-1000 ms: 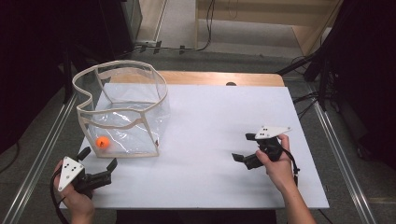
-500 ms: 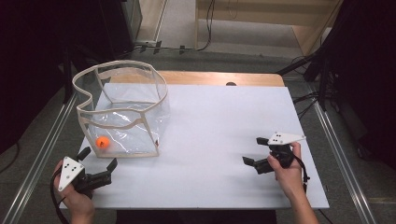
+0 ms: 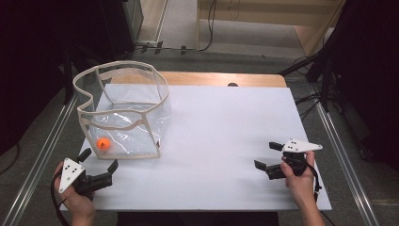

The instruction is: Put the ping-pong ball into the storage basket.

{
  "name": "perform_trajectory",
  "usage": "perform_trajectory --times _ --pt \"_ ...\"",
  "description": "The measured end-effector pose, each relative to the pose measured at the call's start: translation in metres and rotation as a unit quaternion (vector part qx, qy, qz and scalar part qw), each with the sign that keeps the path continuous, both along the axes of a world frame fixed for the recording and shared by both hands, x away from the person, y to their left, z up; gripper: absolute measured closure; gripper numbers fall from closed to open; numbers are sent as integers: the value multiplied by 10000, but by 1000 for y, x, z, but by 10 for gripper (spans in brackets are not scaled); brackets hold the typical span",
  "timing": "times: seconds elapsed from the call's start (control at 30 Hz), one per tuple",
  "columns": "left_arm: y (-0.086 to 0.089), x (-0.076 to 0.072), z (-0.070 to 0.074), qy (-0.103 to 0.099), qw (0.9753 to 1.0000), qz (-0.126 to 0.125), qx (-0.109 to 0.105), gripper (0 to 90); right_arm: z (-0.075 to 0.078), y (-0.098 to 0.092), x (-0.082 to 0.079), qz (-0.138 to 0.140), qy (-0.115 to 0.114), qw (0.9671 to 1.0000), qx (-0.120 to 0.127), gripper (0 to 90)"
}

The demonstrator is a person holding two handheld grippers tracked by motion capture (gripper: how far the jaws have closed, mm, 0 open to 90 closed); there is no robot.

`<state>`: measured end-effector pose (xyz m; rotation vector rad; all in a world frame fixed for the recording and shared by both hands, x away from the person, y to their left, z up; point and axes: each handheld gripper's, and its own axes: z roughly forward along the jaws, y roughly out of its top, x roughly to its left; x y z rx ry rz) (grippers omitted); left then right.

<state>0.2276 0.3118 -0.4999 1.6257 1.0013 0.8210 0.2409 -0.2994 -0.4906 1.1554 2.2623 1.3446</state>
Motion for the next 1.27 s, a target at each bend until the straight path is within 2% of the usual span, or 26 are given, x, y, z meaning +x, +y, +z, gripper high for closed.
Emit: perform_trajectory --times 0.37,0.5,0.63,0.8,1.07,1.13,1.27 --pt "1 0 0 -6 10000 1 -16 0 -6 -18 -11 -275 -147 9994 164 0" --pt "1 -1 1 -14 10000 22 -47 0 -8 -23 -15 -363 -171 9988 291 0" --pt "-1 0 1 -14 10000 -1 70 0 -9 -29 -20 -421 -300 9980 374 0" --pt "-1 0 2 -1 10000 20 54 0 -10 -35 -23 -530 -376 9962 581 0" --pt "0 -2 4 14 10000 27 60 0 -11 -31 -21 -424 -435 9965 583 0" --pt "0 -1 4 25 10000 9 52 0 -12 -30 -21 -368 -409 9965 633 0" --pt "-1 0 4 38 9999 -11 96 0 -15 -28 -20 -330 -337 9974 544 0"
